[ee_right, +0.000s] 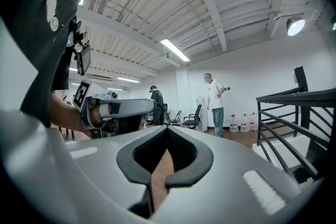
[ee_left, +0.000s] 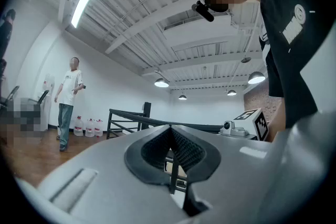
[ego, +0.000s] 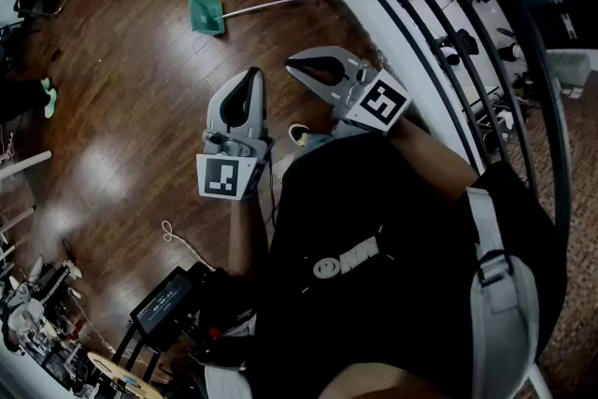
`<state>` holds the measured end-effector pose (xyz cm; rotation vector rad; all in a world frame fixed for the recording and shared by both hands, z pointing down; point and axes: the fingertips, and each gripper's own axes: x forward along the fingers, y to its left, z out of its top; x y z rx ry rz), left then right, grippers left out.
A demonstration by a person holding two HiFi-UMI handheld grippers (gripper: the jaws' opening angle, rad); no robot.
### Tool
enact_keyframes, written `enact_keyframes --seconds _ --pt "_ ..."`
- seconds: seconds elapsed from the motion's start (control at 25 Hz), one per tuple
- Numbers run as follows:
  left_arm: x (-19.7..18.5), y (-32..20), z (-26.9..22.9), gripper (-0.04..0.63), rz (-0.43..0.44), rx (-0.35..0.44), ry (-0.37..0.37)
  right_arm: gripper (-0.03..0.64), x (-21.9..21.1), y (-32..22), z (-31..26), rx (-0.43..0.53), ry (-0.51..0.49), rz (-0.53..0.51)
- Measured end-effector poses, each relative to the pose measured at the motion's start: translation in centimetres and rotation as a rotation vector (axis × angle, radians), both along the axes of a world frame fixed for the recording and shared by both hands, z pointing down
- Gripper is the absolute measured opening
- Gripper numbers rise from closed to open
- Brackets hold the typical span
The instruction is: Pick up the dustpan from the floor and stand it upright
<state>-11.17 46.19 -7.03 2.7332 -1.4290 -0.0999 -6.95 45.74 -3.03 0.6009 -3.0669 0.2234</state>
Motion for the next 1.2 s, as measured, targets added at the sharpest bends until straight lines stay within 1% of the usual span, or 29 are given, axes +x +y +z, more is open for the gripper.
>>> enact_keyframes --seconds 0.16,0.36,0.56,0.68,0.8,0.88,0.96,1.12,1.2 --pt "-1.1 -1.2 1.2 0.015 -0.004 0.01 0.007 0.003 0.7 -1.7 0.7 0.02 0.008 0.055" --pt "-1.3 -2.1 1.5 0.015 -0.012 0.01 -0.013 0.003 2.1 -3.9 1.4 -0.001 0.005 0.1" --pt "-0.7 -4.7 1.9 0.015 -0.005 -0.009 -0.018 0.003 2.6 -6.8 1.6 0.011 0.0 0.099" --pt "0.0 -7.6 2.3 0.015 0.004 -0.018 -0.031 0.003 2.7 -9.4 2.3 0.003 -0.008 0.09" --pt "0.8 -11.5 3.3 0.015 0.03 -0.048 -0.056 0.003 2.9 -12.6 3.3 -0.005 -0.007 0.079" --pt "1.4 -14.7 3.4 0.015 0.041 -0.073 -0.055 0.003 3.1 -14.9 3.5 -0.006 -0.001 0.069" --pt "2.4 -17.5 3.3 0.015 0.059 -0.087 -0.055 0.003 3.6 -16.8 3.2 -0.007 -0.023 0.063" --pt "5.5 -20.2 4.0 0.015 0.136 -0.105 -0.111 0.003 6.1 -18.2 3.5 -0.043 -0.075 0.106" --pt "6.7 -22.4 4.2 0.015 0.173 -0.11 -0.14 0.003 7.1 -20.0 3.2 -0.053 -0.09 0.127"
